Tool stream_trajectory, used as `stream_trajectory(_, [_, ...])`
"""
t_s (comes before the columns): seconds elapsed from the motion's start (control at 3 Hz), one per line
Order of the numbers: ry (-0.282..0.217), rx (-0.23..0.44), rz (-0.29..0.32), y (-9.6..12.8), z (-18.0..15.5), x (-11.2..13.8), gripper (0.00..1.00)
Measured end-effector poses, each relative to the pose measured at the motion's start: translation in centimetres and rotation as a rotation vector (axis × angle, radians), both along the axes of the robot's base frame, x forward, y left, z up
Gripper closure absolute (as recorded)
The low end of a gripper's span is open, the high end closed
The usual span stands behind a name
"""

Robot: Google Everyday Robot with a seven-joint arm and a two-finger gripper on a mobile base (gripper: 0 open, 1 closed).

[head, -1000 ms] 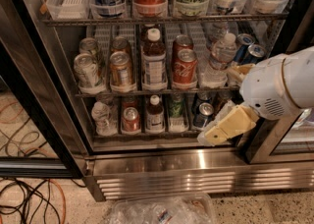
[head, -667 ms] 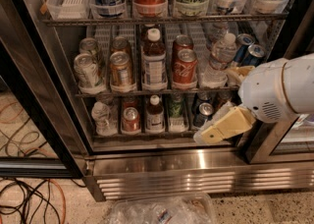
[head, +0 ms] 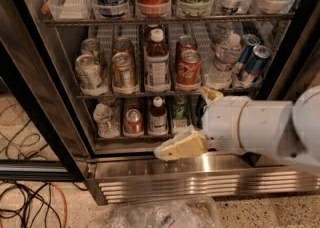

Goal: Pick 7up can from middle shelf of fridge

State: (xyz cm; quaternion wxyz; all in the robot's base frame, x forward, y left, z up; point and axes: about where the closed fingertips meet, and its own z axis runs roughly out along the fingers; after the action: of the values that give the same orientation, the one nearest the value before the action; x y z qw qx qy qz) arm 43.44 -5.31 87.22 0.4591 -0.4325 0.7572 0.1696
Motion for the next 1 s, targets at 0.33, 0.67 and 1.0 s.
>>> stream_trajectory(0.33, [-0.043, 0.104, -0.07, 1.4, -2.9, 1.2, 0.0])
stream_trajectory(0.67, [-0.097, 0.141, -0.105, 2.6, -2.1, 2.4, 0.0])
stream_trajectory(1.0, [-0.1, 0.137, -0.103, 2.8, -1.9, 2.4, 0.0])
